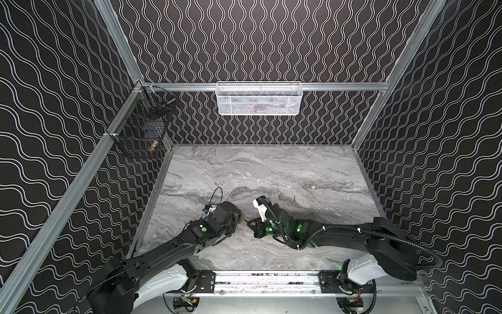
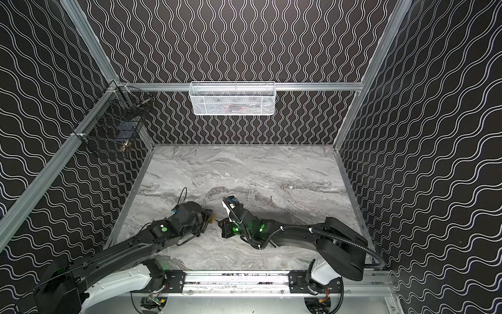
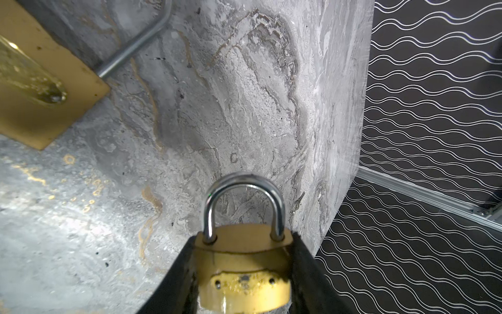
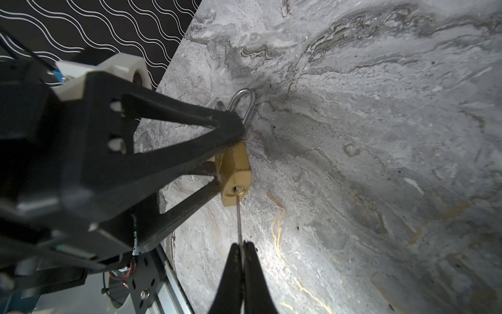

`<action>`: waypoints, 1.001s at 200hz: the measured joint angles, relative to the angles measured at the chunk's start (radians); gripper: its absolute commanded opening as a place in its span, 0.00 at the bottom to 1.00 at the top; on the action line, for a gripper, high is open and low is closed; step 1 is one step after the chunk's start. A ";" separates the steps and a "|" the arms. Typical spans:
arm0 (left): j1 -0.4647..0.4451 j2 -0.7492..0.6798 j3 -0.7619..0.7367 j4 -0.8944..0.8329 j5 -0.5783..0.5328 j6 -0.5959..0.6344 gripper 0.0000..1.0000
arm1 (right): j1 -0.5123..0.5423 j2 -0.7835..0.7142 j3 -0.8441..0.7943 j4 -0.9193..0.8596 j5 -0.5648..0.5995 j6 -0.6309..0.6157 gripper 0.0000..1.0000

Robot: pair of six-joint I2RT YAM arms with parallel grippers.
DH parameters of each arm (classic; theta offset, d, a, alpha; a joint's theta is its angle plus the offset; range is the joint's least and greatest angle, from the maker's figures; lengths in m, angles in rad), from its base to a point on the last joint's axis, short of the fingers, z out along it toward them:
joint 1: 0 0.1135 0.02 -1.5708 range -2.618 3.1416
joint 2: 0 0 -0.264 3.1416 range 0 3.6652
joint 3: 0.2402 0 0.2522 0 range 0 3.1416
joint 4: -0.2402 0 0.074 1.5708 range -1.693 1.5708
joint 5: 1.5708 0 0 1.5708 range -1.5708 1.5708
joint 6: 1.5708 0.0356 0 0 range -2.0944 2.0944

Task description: Unlock with the key

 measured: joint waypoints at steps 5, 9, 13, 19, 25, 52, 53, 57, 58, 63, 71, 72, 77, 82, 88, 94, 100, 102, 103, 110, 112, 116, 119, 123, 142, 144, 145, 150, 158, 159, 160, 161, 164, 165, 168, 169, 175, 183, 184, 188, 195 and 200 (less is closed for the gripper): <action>0.000 -0.002 0.000 0.000 0.000 0.000 0.00 | 0.000 0.004 0.005 0.000 0.002 0.000 0.00; 0.000 -0.003 0.000 0.000 0.000 0.000 0.00 | 0.000 0.006 0.008 0.000 0.002 0.000 0.00; 0.000 -0.004 0.000 -0.001 0.000 0.001 0.00 | 0.000 0.009 0.010 0.000 0.002 0.000 0.00; 0.000 -0.006 0.001 -0.001 0.000 0.002 0.00 | 0.000 0.011 0.012 0.000 0.002 -0.001 0.00; 0.001 -0.008 0.001 -0.001 0.000 0.007 0.00 | 0.000 0.011 0.013 0.001 0.002 -0.001 0.00; 0.005 -0.016 0.001 -0.010 -0.003 0.015 0.00 | 0.000 0.021 0.021 0.004 0.002 -0.008 0.00; 0.005 -0.016 0.001 -0.010 -0.003 0.015 0.00 | 0.000 0.021 0.021 0.004 0.002 -0.008 0.00; 0.005 -0.017 0.001 -0.010 -0.005 0.015 0.00 | 0.000 0.023 0.023 0.004 0.002 -0.008 0.00; 0.005 -0.017 0.001 -0.010 -0.005 0.015 0.00 | 0.000 0.024 0.024 0.004 0.002 -0.008 0.00; 0.005 -0.017 0.001 -0.011 -0.005 0.016 0.00 | 0.000 0.025 0.025 0.004 0.002 -0.008 0.00; 0.005 -0.017 0.001 -0.011 -0.005 0.016 0.00 | 0.002 0.026 0.025 0.005 0.002 -0.010 0.00; 0.005 -0.017 0.001 -0.011 -0.005 0.016 0.00 | 0.002 0.026 0.025 0.005 0.002 -0.011 0.00; 0.005 -0.017 0.001 -0.011 -0.005 0.018 0.00 | 0.002 0.026 0.025 0.005 0.002 -0.018 0.00; 0.005 -0.017 0.001 -0.011 -0.005 0.019 0.00 | 0.002 0.026 0.025 0.005 0.002 -0.018 0.00; 0.005 -0.017 0.001 -0.011 -0.005 0.019 0.00 | 0.002 0.026 0.025 0.005 0.002 -0.019 0.00; 0.005 -0.017 0.001 -0.011 -0.004 0.020 0.00 | 0.002 0.026 0.025 0.005 0.003 -0.019 0.00; 0.005 -0.017 0.001 -0.011 -0.003 0.021 0.00 | 0.001 0.025 0.026 0.005 0.004 -0.021 0.00; 0.005 -0.017 0.002 -0.010 -0.003 0.022 0.00 | 0.000 0.025 0.026 0.005 0.005 -0.023 0.00; 0.005 -0.017 0.002 -0.010 -0.003 0.022 0.00 | 0.001 0.025 0.026 0.005 0.005 -0.024 0.00; 0.006 -0.016 0.002 -0.008 -0.001 0.022 0.00 | 0.001 0.025 0.026 0.005 0.010 -0.026 0.00; 0.006 -0.015 0.002 -0.007 0.000 0.022 0.00 | 0.000 0.025 0.027 0.005 0.010 -0.026 0.00; 0.006 -0.014 0.003 -0.007 0.001 0.022 0.00 | 0.000 0.025 0.028 0.004 0.012 -0.027 0.00; 0.006 -0.013 0.003 -0.006 0.000 0.022 0.00 | 0.000 0.025 0.029 0.003 0.013 -0.027 0.00; 0.006 -0.011 0.003 -0.004 0.000 0.022 0.00 | 0.000 0.025 0.030 0.002 0.014 -0.031 0.00; 0.006 -0.004 0.004 0.009 0.000 0.022 0.00 | -0.002 0.025 0.037 -0.007 0.020 -0.044 0.00; 0.006 -0.003 0.005 0.010 0.000 0.022 0.00 | -0.002 0.025 0.037 -0.008 0.020 -0.044 0.00; 0.006 -0.003 0.005 0.010 0.000 0.022 0.00 | -0.002 0.025 0.038 -0.008 0.020 -0.044 0.00; 0.006 -0.001 0.006 0.012 0.000 0.023 0.00 | -0.002 0.025 0.038 -0.008 0.022 -0.044 0.00; 0.006 0.000 0.006 0.014 0.000 0.023 0.00 | -0.002 0.025 0.039 -0.008 0.026 -0.045 0.00; 0.006 0.000 0.006 0.014 0.001 0.023 0.00 | -0.002 0.025 0.039 -0.008 0.026 -0.045 0.00; 0.006 0.000 0.006 0.014 0.001 0.023 0.00 | -0.002 0.025 0.039 -0.008 0.026 -0.045 0.00; 0.006 0.000 0.006 0.014 0.001 0.023 0.00 | -0.002 0.025 0.039 -0.008 0.027 -0.045 0.00; 0.006 0.000 0.006 0.014 0.001 0.023 0.00 | -0.002 0.025 0.039 -0.008 0.027 -0.045 0.00; 0.006 0.000 0.006 0.014 0.001 0.023 0.00 | -0.002 0.025 0.039 -0.008 0.027 -0.045 0.00; 0.006 0.000 0.006 0.014 0.001 0.023 0.00 | -0.002 0.025 0.039 -0.008 0.028 -0.045 0.00; 0.006 0.000 0.006 0.014 0.001 0.023 0.00 | -0.002 0.025 0.039 -0.008 0.028 -0.045 0.00; 0.006 0.000 0.007 0.014 0.002 0.023 0.00 | -0.001 0.026 0.039 -0.008 0.030 -0.045 0.00; 0.007 0.000 0.009 0.013 0.001 0.023 0.00 | -0.001 0.026 0.039 -0.006 0.034 -0.049 0.00; 0.007 0.000 0.009 0.012 0.001 0.023 0.00 | -0.001 0.026 0.039 -0.006 0.035 -0.048 0.00; 0.007 0.000 0.012 0.010 0.001 0.025 0.00 | -0.001 0.026 0.039 -0.005 0.039 -0.049 0.00; 0.008 0.000 0.016 0.006 0.000 0.029 0.00 | 0.000 0.026 0.039 -0.003 0.044 -0.052 0.00; 0.009 0.000 0.018 0.006 -0.001 0.031 0.00 | 0.002 0.026 0.040 -0.002 0.050 -0.052 0.00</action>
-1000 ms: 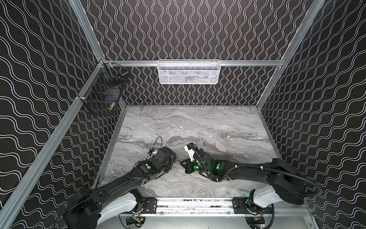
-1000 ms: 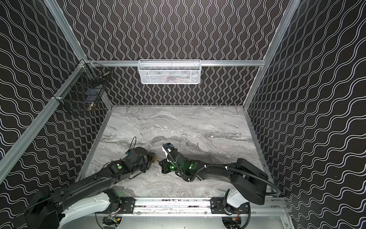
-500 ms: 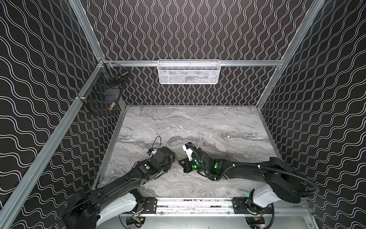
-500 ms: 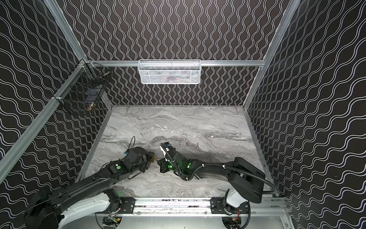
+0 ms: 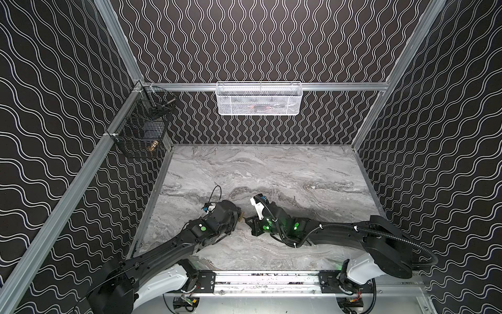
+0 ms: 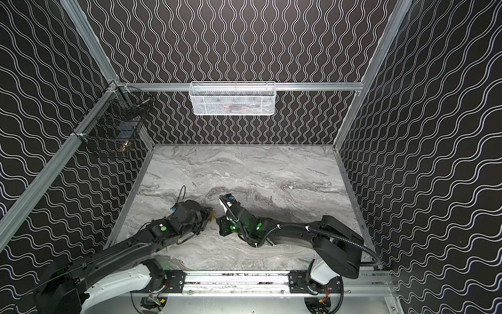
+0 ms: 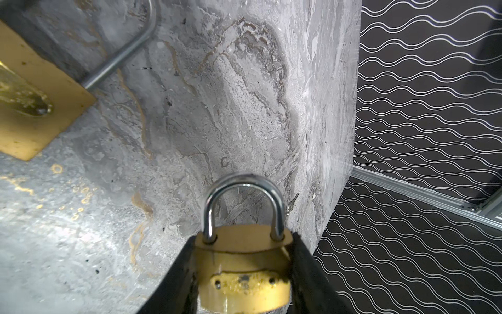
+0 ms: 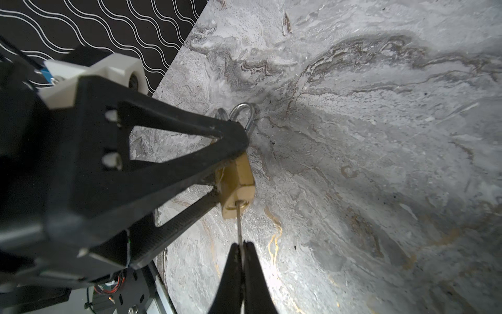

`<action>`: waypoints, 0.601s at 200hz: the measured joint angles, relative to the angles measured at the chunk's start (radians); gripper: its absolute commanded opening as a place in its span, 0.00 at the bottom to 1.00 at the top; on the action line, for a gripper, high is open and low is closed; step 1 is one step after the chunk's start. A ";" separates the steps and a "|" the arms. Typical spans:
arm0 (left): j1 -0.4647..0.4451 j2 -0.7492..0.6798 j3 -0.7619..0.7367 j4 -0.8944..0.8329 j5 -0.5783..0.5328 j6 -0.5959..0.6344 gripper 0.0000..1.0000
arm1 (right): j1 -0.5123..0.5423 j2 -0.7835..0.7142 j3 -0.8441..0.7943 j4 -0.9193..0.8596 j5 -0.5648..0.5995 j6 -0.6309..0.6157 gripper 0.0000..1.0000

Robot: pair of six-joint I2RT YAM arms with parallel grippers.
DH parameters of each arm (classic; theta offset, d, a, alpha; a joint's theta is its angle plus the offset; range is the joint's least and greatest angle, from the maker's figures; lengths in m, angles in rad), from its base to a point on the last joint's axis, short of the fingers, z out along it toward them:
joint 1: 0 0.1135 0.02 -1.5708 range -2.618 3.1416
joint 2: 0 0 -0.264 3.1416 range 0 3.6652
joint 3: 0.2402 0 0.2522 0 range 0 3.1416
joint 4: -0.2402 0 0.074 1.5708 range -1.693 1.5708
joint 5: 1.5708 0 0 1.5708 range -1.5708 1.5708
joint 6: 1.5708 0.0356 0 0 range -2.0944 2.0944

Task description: Unlock with the key

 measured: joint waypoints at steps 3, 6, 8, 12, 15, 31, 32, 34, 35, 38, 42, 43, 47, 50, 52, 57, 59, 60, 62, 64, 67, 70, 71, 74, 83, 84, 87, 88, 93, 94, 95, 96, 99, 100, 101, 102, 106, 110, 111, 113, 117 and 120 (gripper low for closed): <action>0.001 0.000 0.001 0.000 0.000 0.002 0.00 | 0.000 0.000 0.001 0.000 0.003 -0.001 0.00; 0.002 0.000 0.002 0.000 0.000 0.005 0.00 | 0.001 0.001 0.002 0.000 0.005 -0.003 0.00; 0.002 0.000 0.003 0.000 0.000 0.008 0.00 | 0.001 0.001 0.002 0.000 0.006 -0.004 0.00; 0.002 0.001 0.003 0.001 -0.001 0.010 0.00 | 0.001 0.001 0.005 0.000 0.008 -0.006 0.00; 0.003 0.002 0.003 0.002 -0.002 0.010 0.00 | 0.000 0.003 0.006 -0.001 0.010 -0.009 0.00; 0.005 0.013 0.004 0.009 -0.006 0.017 0.00 | 0.000 0.013 0.017 -0.006 0.015 -0.018 0.00; 0.005 0.013 0.004 0.009 -0.007 0.018 0.00 | 0.000 0.014 0.017 -0.006 0.015 -0.018 0.00; 0.005 0.015 0.004 0.010 -0.008 0.018 0.00 | 0.000 0.016 0.018 -0.006 0.015 -0.018 0.00; 0.005 0.016 0.004 0.011 -0.008 0.018 0.00 | 0.000 0.016 0.018 -0.006 0.015 -0.018 0.00; 0.005 0.019 0.004 0.013 -0.008 0.018 0.00 | 0.000 0.018 0.019 -0.007 0.015 -0.018 0.00; 0.006 0.024 0.004 0.016 -0.008 0.019 0.00 | 0.000 0.020 0.020 -0.007 0.015 -0.018 0.00; 0.006 0.025 0.004 0.016 -0.008 0.019 0.00 | 0.000 0.020 0.020 -0.007 0.015 -0.018 0.00; 0.006 0.029 0.004 0.019 -0.008 0.020 0.00 | 0.000 0.023 0.022 -0.009 0.015 -0.018 0.00; 0.007 0.032 0.004 0.022 -0.008 0.020 0.00 | 0.000 0.024 0.023 -0.010 0.015 -0.018 0.00; 0.007 0.035 0.004 0.024 -0.008 0.021 0.00 | 0.001 0.024 0.024 -0.012 0.015 -0.018 0.00; 0.007 0.040 0.003 0.030 -0.007 0.021 0.00 | 0.001 0.027 0.027 -0.014 0.019 -0.016 0.00; 0.007 0.042 0.003 0.033 -0.008 0.021 0.00 | 0.001 0.027 0.029 -0.015 0.020 -0.015 0.00; 0.008 0.043 0.003 0.034 -0.008 0.021 0.00 | 0.001 0.028 0.029 -0.016 0.021 -0.015 0.00; 0.008 0.045 0.003 0.038 -0.010 0.021 0.00 | 0.002 0.029 0.031 -0.017 0.024 -0.015 0.00; 0.008 0.047 0.003 0.041 -0.010 0.021 0.00 | 0.002 0.029 0.032 -0.019 0.026 -0.015 0.00; 0.008 0.049 0.003 0.045 -0.011 0.022 0.00 | 0.003 0.031 0.034 -0.022 0.030 -0.015 0.00; 0.008 0.051 0.003 0.047 -0.011 0.024 0.00 | 0.004 0.032 0.036 -0.025 0.035 -0.014 0.00; 0.008 0.051 0.003 0.048 -0.011 0.025 0.00 | 0.005 0.032 0.037 -0.026 0.035 -0.014 0.00; 0.008 0.053 0.003 0.050 -0.012 0.028 0.00 | 0.005 0.033 0.038 -0.028 0.038 -0.013 0.00; 0.008 0.056 0.006 0.051 -0.015 0.038 0.00 | 0.006 0.034 0.040 -0.029 0.045 0.006 0.00; 0.008 0.057 0.006 0.051 -0.015 0.039 0.00 | 0.006 0.034 0.040 -0.029 0.047 0.007 0.00; 0.008 0.058 0.010 0.048 -0.016 0.041 0.00 | 0.006 0.034 0.040 -0.029 0.049 0.008 0.00; 0.008 0.059 0.010 0.047 -0.016 0.042 0.00 | 0.006 0.034 0.040 -0.029 0.050 0.008 0.00; 0.008 0.060 0.014 0.045 -0.018 0.045 0.00 | 0.006 0.034 0.042 -0.030 0.055 0.009 0.00; 0.008 0.060 0.015 0.044 -0.018 0.046 0.00 | 0.006 0.034 0.042 -0.030 0.056 0.010 0.00; 0.008 0.061 0.016 0.044 -0.019 0.047 0.00 | 0.006 0.034 0.043 -0.030 0.058 0.011 0.00; 0.008 0.061 0.016 0.044 -0.019 0.048 0.00 | 0.006 0.034 0.043 -0.030 0.058 0.012 0.00; 0.008 0.062 0.019 0.044 -0.020 0.052 0.00 | 0.006 0.034 0.045 -0.031 0.062 0.015 0.00; 0.008 0.062 0.020 0.044 -0.021 0.055 0.00 | 0.006 0.033 0.046 -0.031 0.064 0.016 0.00; 0.008 0.062 0.021 0.044 -0.021 0.056 0.00 | 0.006 0.033 0.047 -0.031 0.065 0.018 0.00; 0.008 0.062 0.021 0.044 -0.022 0.057 0.00 | 0.006 0.033 0.047 -0.032 0.067 0.021 0.00; 0.009 0.064 0.024 0.046 -0.024 0.064 0.00 | 0.005 0.032 0.049 -0.033 0.071 0.028 0.00; 0.009 0.065 0.025 0.050 -0.026 0.067 0.00 | 0.004 0.031 0.051 -0.034 0.074 0.033 0.00; 0.009 0.065 0.025 0.051 -0.026 0.068 0.00 | 0.004 0.031 0.051 -0.035 0.074 0.034 0.00; 0.009 0.066 0.025 0.054 -0.026 0.069 0.00 | 0.003 0.031 0.053 -0.037 0.075 0.034 0.00; 0.009 0.068 0.025 0.057 -0.027 0.070 0.00 | 0.002 0.031 0.055 -0.038 0.075 0.034 0.00; 0.009 0.070 0.025 0.060 -0.027 0.071 0.00 | 0.001 0.031 0.057 -0.041 0.075 0.035 0.00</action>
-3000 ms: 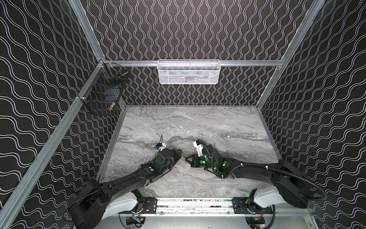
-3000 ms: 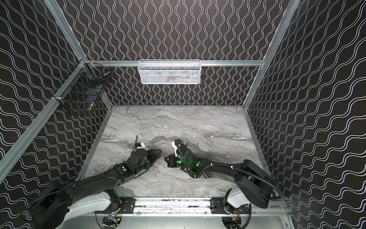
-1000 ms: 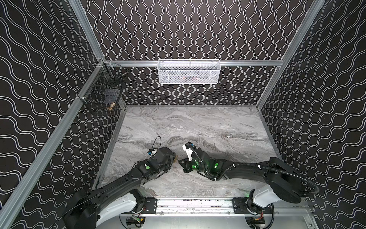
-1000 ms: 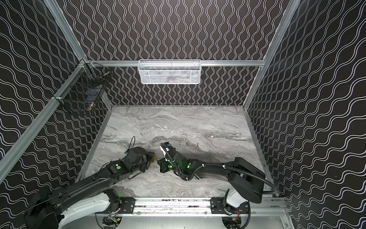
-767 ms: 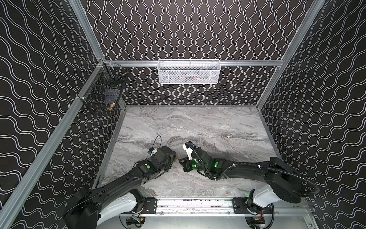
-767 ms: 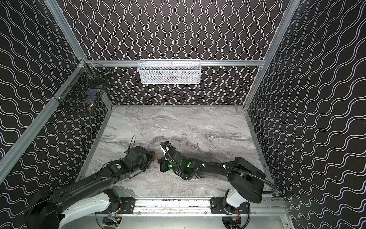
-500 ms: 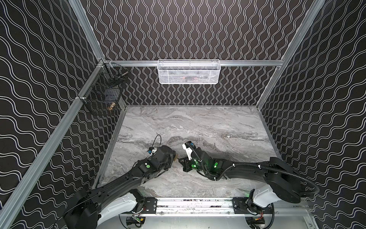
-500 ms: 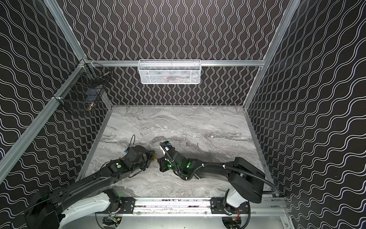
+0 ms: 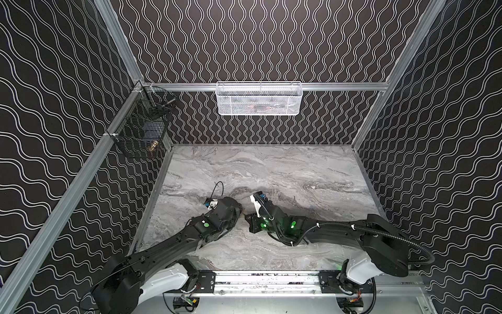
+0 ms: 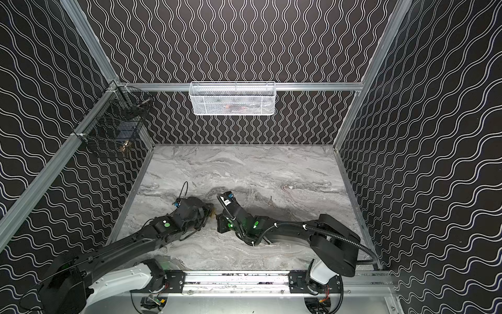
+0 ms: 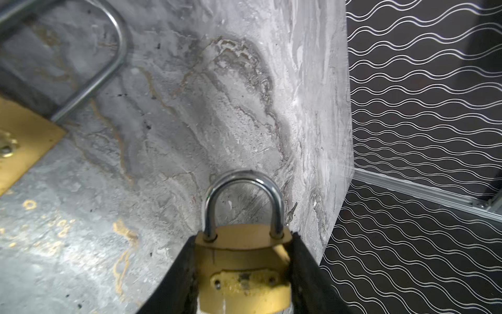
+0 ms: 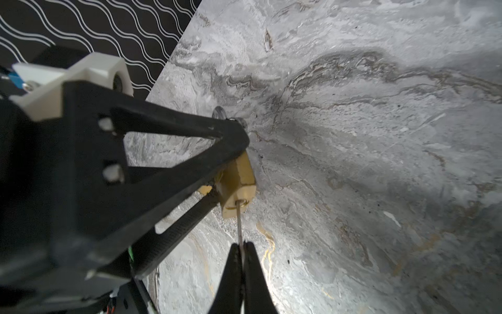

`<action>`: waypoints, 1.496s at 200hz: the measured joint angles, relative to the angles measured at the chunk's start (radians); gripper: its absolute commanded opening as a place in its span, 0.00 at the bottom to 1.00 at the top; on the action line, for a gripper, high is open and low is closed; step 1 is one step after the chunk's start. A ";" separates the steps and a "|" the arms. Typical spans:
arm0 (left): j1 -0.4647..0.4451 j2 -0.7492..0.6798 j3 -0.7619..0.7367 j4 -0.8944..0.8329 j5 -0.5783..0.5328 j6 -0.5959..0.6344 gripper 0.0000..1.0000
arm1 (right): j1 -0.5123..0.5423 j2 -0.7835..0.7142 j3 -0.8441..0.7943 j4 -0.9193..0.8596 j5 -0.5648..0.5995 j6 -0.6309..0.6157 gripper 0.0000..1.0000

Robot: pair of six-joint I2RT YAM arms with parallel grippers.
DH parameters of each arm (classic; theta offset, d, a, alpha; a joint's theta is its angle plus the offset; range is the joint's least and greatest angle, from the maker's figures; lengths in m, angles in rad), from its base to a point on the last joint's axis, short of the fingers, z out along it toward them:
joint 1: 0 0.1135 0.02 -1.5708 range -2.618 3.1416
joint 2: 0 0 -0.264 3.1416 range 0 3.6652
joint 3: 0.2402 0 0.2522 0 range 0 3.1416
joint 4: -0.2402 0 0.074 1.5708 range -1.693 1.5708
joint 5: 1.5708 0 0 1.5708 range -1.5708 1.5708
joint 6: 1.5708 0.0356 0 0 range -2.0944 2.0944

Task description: Unlock with the key

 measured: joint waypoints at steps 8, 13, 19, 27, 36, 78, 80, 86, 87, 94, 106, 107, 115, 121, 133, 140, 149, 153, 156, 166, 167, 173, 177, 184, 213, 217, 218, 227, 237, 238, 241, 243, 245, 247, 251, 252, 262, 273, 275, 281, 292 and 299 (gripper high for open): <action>0.000 0.008 -0.001 0.010 -0.001 0.002 0.00 | -0.001 0.003 0.010 -0.015 0.003 0.003 0.00; 0.000 0.014 -0.001 0.016 -0.003 0.002 0.00 | -0.001 0.007 0.018 -0.028 0.006 0.003 0.00; 0.000 0.022 -0.001 0.023 -0.008 0.003 0.00 | 0.000 0.014 0.033 -0.045 0.011 0.003 0.00; 0.000 0.033 -0.001 0.031 -0.014 0.003 0.00 | 0.003 0.024 0.050 -0.066 0.018 0.003 0.00; 0.000 0.043 0.000 0.038 -0.017 0.007 0.00 | 0.008 0.031 0.058 -0.079 0.032 0.003 0.00; 0.000 0.059 0.006 0.045 -0.016 0.031 0.00 | -0.004 0.031 0.033 -0.039 0.031 0.003 0.00; 0.000 0.059 0.006 0.047 -0.017 0.033 0.00 | -0.006 0.030 0.033 -0.039 0.027 0.003 0.00; 0.000 0.059 0.006 0.054 -0.019 0.041 0.00 | -0.016 0.026 0.033 -0.039 0.017 0.003 0.00; 0.000 0.059 0.006 0.056 -0.020 0.043 0.00 | -0.017 0.025 0.033 -0.039 0.016 0.003 0.00; 0.000 0.057 0.006 0.068 -0.022 0.047 0.00 | -0.027 0.019 0.033 -0.040 0.005 0.003 0.00; 0.000 0.052 0.002 0.092 -0.030 0.048 0.00 | -0.039 0.013 0.038 -0.045 -0.004 0.005 0.00; 0.000 0.051 0.002 0.093 -0.031 0.048 0.00 | -0.040 0.013 0.039 -0.046 -0.004 0.005 0.00; 0.000 0.050 -0.006 0.111 -0.037 0.048 0.00 | -0.042 0.017 0.055 -0.068 -0.005 0.011 0.00; 0.000 0.050 -0.010 0.119 -0.042 0.049 0.00 | -0.042 0.023 0.071 -0.089 -0.004 0.015 0.00; 0.000 0.053 -0.018 0.129 -0.052 0.049 0.00 | -0.042 0.039 0.091 -0.108 -0.005 0.026 0.00; 0.000 0.057 -0.024 0.136 -0.052 0.049 0.00 | -0.042 0.044 0.091 -0.109 -0.009 0.031 0.00; 0.000 0.062 -0.028 0.137 -0.049 0.049 0.00 | -0.043 0.048 0.085 -0.106 -0.018 0.040 0.00; 0.000 0.064 -0.029 0.137 -0.048 0.050 0.00 | -0.043 0.050 0.084 -0.105 -0.020 0.042 0.00; 0.000 0.065 -0.029 0.136 -0.048 0.050 0.00 | -0.043 0.051 0.084 -0.105 -0.022 0.044 0.00; 0.000 0.068 -0.030 0.136 -0.051 0.050 0.00 | -0.040 0.058 0.085 -0.098 -0.022 0.047 0.00; 0.000 0.068 -0.030 0.136 -0.051 0.050 0.00 | -0.040 0.058 0.085 -0.098 -0.022 0.047 0.00; 0.000 0.068 -0.032 0.136 -0.056 0.050 0.00 | -0.038 0.062 0.089 -0.098 -0.020 0.048 0.00; -0.002 0.068 -0.034 0.137 -0.060 0.050 0.00 | -0.037 0.064 0.091 -0.098 -0.020 0.048 0.00; -0.003 0.067 -0.036 0.137 -0.064 0.050 0.00 | -0.036 0.066 0.091 -0.098 -0.020 0.048 0.00; -0.011 0.072 -0.038 0.145 -0.080 0.055 0.00 | -0.034 0.063 0.081 -0.084 -0.015 0.048 0.00; -0.012 0.075 -0.038 0.149 -0.079 0.055 0.00 | -0.035 0.061 0.078 -0.084 -0.014 0.048 0.00; -0.013 0.076 -0.038 0.151 -0.079 0.055 0.00 | -0.036 0.060 0.076 -0.083 -0.013 0.048 0.00; -0.013 0.083 -0.043 0.179 -0.071 0.058 0.00 | -0.043 0.049 0.060 -0.071 -0.014 0.048 0.00; -0.014 0.092 -0.054 0.222 -0.058 0.058 0.00 | -0.053 0.036 0.040 -0.057 -0.017 0.047 0.00; -0.014 0.093 -0.055 0.225 -0.057 0.058 0.00 | -0.054 0.035 0.038 -0.056 -0.017 0.047 0.00; -0.014 0.096 -0.057 0.238 -0.052 0.058 0.00 | -0.056 0.032 0.034 -0.053 -0.016 0.047 0.00; -0.014 0.098 -0.058 0.243 -0.050 0.058 0.00 | -0.057 0.030 0.033 -0.053 -0.016 0.047 0.00; -0.014 0.100 -0.060 0.250 -0.047 0.058 0.00 | -0.058 0.029 0.032 -0.053 -0.015 0.046 0.00; -0.014 0.102 -0.062 0.259 -0.045 0.058 0.00 | -0.059 0.028 0.031 -0.053 -0.014 0.045 0.00; -0.014 0.106 -0.066 0.275 -0.043 0.058 0.00 | -0.059 0.027 0.031 -0.053 -0.012 0.043 0.00; -0.014 0.106 -0.068 0.278 -0.043 0.058 0.00 | -0.060 0.027 0.031 -0.053 -0.011 0.043 0.00; -0.014 0.115 -0.076 0.316 -0.043 0.060 0.00 | -0.059 0.027 0.033 -0.054 0.000 0.036 0.00; -0.014 0.126 -0.081 0.346 -0.049 0.066 0.00 | -0.055 0.037 0.047 -0.063 0.014 0.027 0.00; -0.014 0.128 -0.082 0.351 -0.052 0.069 0.00 | -0.053 0.039 0.050 -0.064 0.017 0.027 0.00; -0.014 0.134 -0.082 0.360 -0.058 0.072 0.00 | -0.049 0.046 0.059 -0.071 0.026 0.025 0.00; -0.013 0.138 -0.082 0.367 -0.060 0.079 0.00 | -0.045 0.051 0.065 -0.077 0.036 0.023 0.00; -0.013 0.138 -0.082 0.368 -0.060 0.089 0.00 | -0.044 0.050 0.065 -0.079 0.043 0.021 0.00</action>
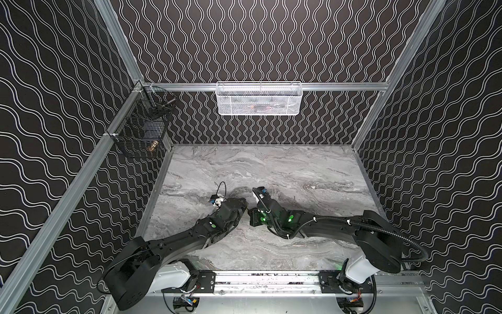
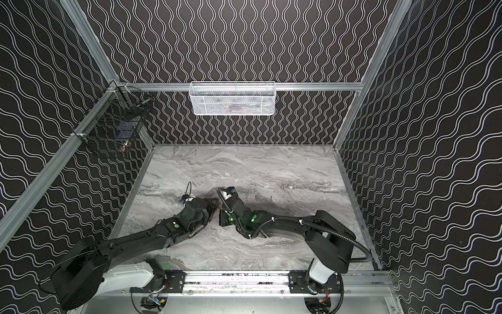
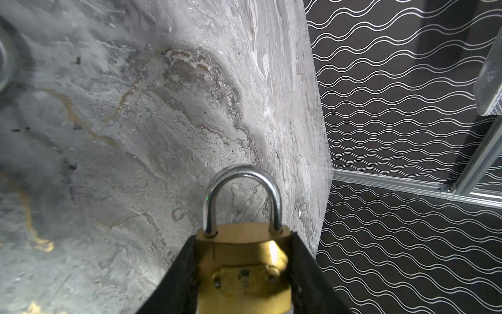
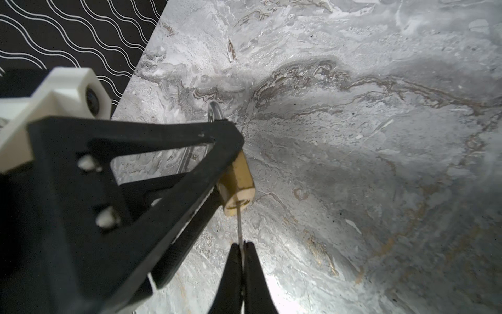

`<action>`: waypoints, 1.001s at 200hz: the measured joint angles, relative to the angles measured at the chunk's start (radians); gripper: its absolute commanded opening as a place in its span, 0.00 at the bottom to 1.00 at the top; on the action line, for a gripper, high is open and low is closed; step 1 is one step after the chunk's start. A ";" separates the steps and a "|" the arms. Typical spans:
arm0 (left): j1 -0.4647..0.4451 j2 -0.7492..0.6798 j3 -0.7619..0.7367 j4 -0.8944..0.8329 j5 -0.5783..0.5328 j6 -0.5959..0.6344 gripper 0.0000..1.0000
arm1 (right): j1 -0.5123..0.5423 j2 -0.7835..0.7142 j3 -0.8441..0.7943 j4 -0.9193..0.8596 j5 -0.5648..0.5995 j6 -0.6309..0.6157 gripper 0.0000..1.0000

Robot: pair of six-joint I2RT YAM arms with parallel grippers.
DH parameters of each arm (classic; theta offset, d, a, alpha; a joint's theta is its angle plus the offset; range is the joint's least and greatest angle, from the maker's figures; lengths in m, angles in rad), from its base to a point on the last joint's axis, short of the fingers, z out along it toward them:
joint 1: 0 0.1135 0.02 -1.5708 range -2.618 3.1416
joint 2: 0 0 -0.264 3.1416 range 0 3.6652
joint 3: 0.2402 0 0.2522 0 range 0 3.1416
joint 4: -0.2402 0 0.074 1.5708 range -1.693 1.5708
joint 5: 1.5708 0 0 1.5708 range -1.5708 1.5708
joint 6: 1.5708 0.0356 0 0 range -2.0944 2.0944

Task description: Unlock with the key

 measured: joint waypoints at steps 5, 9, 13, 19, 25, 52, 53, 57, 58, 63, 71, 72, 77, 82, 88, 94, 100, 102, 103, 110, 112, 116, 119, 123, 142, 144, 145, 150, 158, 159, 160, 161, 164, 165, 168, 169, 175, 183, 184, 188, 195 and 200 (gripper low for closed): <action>0.000 0.000 0.000 0.000 0.000 0.006 0.00 | 0.000 -0.002 -0.003 0.001 0.004 -0.001 0.00; 0.000 -0.001 0.000 0.001 0.002 0.010 0.00 | 0.000 -0.006 -0.008 0.004 0.008 -0.003 0.00; 0.000 -0.002 0.000 0.003 0.005 0.011 0.00 | -0.002 -0.012 -0.014 0.006 0.009 -0.005 0.00; 0.000 -0.003 0.000 0.009 0.014 0.014 0.00 | -0.006 -0.022 -0.024 0.010 0.009 -0.005 0.00; 0.000 -0.004 -0.005 0.028 0.026 0.016 0.00 | -0.011 -0.034 -0.037 0.015 0.008 -0.008 0.00; -0.001 -0.003 -0.022 0.106 0.078 0.020 0.00 | -0.030 -0.070 -0.071 0.040 0.008 -0.020 0.00; -0.001 -0.003 -0.022 0.106 0.079 0.021 0.00 | -0.031 -0.071 -0.071 0.040 0.008 -0.020 0.00; -0.001 -0.003 -0.022 0.112 0.079 0.025 0.00 | -0.031 -0.072 -0.071 0.041 0.010 -0.020 0.00; -0.001 -0.003 -0.022 0.113 0.079 0.026 0.00 | -0.031 -0.072 -0.071 0.042 0.011 -0.020 0.00; -0.001 -0.003 -0.018 0.113 0.078 0.032 0.00 | -0.032 -0.072 -0.071 0.045 0.013 -0.021 0.00; -0.001 -0.003 -0.014 0.115 0.082 0.038 0.00 | -0.033 -0.071 -0.064 0.047 0.015 -0.022 0.00; -0.001 -0.003 -0.013 0.115 0.083 0.039 0.00 | -0.033 -0.071 -0.063 0.047 0.015 -0.022 0.00; -0.002 -0.003 -0.012 0.120 0.087 0.040 0.00 | -0.033 -0.066 -0.055 0.047 0.020 -0.022 0.00; -0.003 -0.003 -0.011 0.126 0.094 0.040 0.00 | -0.033 -0.060 -0.045 0.047 0.026 -0.022 0.00; -0.005 -0.002 -0.011 0.134 0.087 0.042 0.00 | -0.033 -0.052 -0.033 0.043 0.031 -0.023 0.00; -0.005 0.002 -0.011 0.141 0.080 0.043 0.00 | -0.031 -0.045 -0.024 0.041 0.038 -0.023 0.00; -0.005 0.008 -0.011 0.149 0.072 0.044 0.00 | -0.028 -0.039 -0.020 0.041 0.044 -0.023 0.00; -0.005 0.010 -0.011 0.151 0.072 0.044 0.00 | -0.028 -0.038 -0.020 0.041 0.045 -0.023 0.00; -0.005 0.012 -0.011 0.151 0.072 0.044 0.00 | -0.028 -0.037 -0.020 0.040 0.046 -0.023 0.00; -0.006 0.020 -0.011 0.156 0.073 0.044 0.00 | -0.027 -0.036 -0.021 0.039 0.047 -0.023 0.00; -0.006 0.023 -0.011 0.157 0.073 0.044 0.00 | -0.027 -0.036 -0.023 0.039 0.047 -0.023 0.00; -0.007 0.026 -0.011 0.159 0.076 0.046 0.00 | -0.028 -0.037 -0.027 0.041 0.047 -0.024 0.00; -0.007 0.028 -0.011 0.160 0.078 0.048 0.00 | -0.029 -0.038 -0.032 0.043 0.047 -0.027 0.00; -0.008 0.030 -0.011 0.162 0.082 0.050 0.00 | -0.031 -0.041 -0.039 0.050 0.046 -0.031 0.00; -0.010 0.032 -0.016 0.179 0.105 0.066 0.00 | -0.046 -0.069 -0.083 0.087 0.018 -0.052 0.00; -0.011 0.032 -0.018 0.184 0.108 0.068 0.00 | -0.047 -0.072 -0.087 0.091 0.014 -0.052 0.00; -0.011 0.032 -0.019 0.186 0.108 0.068 0.00 | -0.048 -0.074 -0.090 0.093 0.012 -0.053 0.00; -0.011 0.030 -0.025 0.201 0.115 0.072 0.00 | -0.052 -0.082 -0.101 0.104 0.004 -0.056 0.01; -0.009 0.025 -0.038 0.225 0.127 0.085 0.00 | -0.058 -0.094 -0.114 0.116 -0.014 -0.061 0.07; -0.008 0.025 -0.039 0.228 0.128 0.086 0.00 | -0.059 -0.095 -0.116 0.117 -0.015 -0.062 0.08; -0.008 0.025 -0.040 0.230 0.129 0.087 0.00 | -0.060 -0.097 -0.117 0.119 -0.018 -0.064 0.09; -0.007 0.024 -0.042 0.234 0.132 0.089 0.00 | -0.060 -0.097 -0.119 0.120 -0.019 -0.064 0.09; -0.006 0.023 -0.046 0.243 0.139 0.091 0.00 | -0.062 -0.101 -0.124 0.124 -0.026 -0.069 0.12; -0.005 0.023 -0.047 0.245 0.141 0.092 0.00 | -0.063 -0.102 -0.124 0.124 -0.026 -0.071 0.13; -0.003 0.023 -0.051 0.256 0.147 0.093 0.00 | -0.065 -0.105 -0.129 0.129 -0.033 -0.075 0.16; -0.002 0.023 -0.052 0.261 0.150 0.094 0.00 | -0.066 -0.106 -0.130 0.130 -0.034 -0.076 0.18; 0.004 0.024 -0.060 0.279 0.167 0.101 0.00 | -0.069 -0.111 -0.137 0.138 -0.043 -0.079 0.25; 0.012 0.027 -0.069 0.305 0.190 0.113 0.00 | -0.072 -0.120 -0.148 0.154 -0.067 -0.084 0.34; 0.013 0.028 -0.071 0.309 0.195 0.115 0.00 | -0.072 -0.121 -0.149 0.155 -0.069 -0.084 0.35; 0.016 0.029 -0.073 0.317 0.205 0.117 0.00 | -0.072 -0.126 -0.155 0.167 -0.080 -0.087 0.39; 0.023 0.033 -0.076 0.333 0.224 0.125 0.00 | -0.072 -0.135 -0.167 0.186 -0.096 -0.096 0.45; 0.027 0.034 -0.076 0.339 0.237 0.135 0.00 | -0.073 -0.140 -0.174 0.196 -0.104 -0.098 0.48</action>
